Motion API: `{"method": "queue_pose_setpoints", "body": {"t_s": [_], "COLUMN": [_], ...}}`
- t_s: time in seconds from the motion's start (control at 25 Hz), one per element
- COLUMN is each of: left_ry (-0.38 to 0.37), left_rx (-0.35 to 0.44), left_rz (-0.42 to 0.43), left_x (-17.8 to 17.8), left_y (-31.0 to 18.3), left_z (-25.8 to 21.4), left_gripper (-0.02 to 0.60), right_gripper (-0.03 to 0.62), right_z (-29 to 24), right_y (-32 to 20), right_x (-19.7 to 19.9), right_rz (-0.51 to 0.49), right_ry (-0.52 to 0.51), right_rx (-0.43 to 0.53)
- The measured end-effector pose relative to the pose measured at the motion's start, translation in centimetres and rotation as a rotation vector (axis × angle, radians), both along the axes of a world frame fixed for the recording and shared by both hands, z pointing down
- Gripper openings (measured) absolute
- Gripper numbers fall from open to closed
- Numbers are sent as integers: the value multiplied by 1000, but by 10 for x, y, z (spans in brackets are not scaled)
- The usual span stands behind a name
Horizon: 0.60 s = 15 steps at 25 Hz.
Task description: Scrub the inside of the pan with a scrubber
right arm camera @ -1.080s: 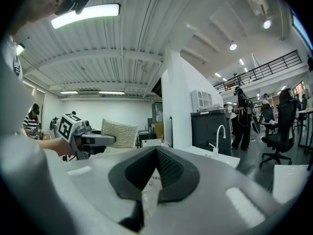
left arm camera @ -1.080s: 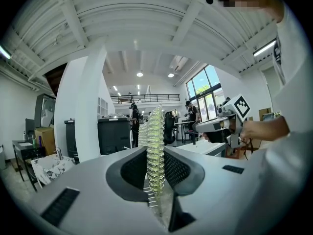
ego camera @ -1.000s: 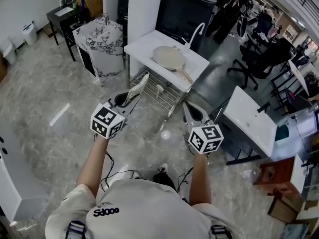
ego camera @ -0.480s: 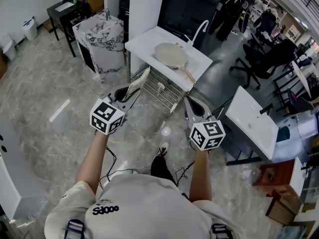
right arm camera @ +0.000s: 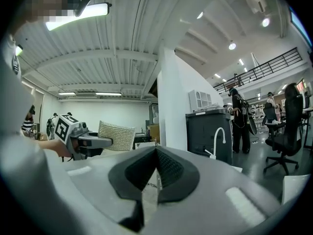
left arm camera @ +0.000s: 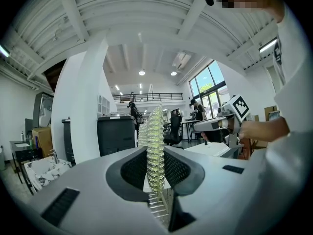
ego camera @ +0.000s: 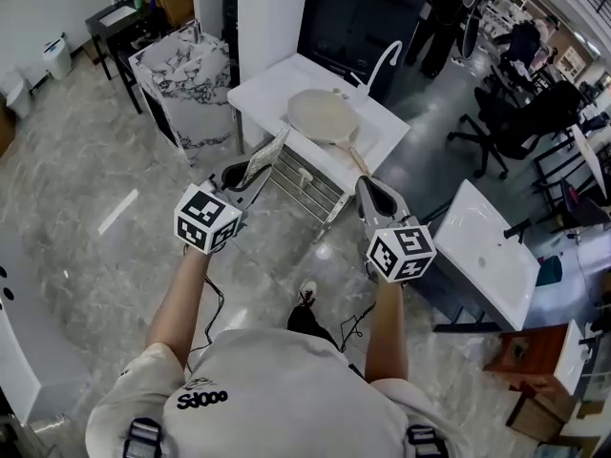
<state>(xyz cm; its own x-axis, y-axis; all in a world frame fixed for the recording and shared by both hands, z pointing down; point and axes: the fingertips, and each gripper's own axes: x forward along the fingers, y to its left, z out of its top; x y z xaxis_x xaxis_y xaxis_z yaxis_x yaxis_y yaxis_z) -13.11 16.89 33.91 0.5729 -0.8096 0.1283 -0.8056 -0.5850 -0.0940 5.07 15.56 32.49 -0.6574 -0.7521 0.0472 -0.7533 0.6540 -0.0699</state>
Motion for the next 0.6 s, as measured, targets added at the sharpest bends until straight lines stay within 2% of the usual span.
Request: {"method": "queue_pose_setpoints", "body": {"t_s": [0.44,0.6], "left_ry": [-11,-8], "left_rx": [-15,-48], "left_rz": [-29,-60], "left_x": [38,45], "left_y": [-105,-135], "left_z": [-4,4], "left_gripper": [69,69], "right_gripper": [8,8], "right_z": [-3,3], "right_y": [-110,-140], "right_x": [32,42], "right_rz": [-41,-44], "right_ry": [-17,-30], "right_rx": [-28,-46]}}
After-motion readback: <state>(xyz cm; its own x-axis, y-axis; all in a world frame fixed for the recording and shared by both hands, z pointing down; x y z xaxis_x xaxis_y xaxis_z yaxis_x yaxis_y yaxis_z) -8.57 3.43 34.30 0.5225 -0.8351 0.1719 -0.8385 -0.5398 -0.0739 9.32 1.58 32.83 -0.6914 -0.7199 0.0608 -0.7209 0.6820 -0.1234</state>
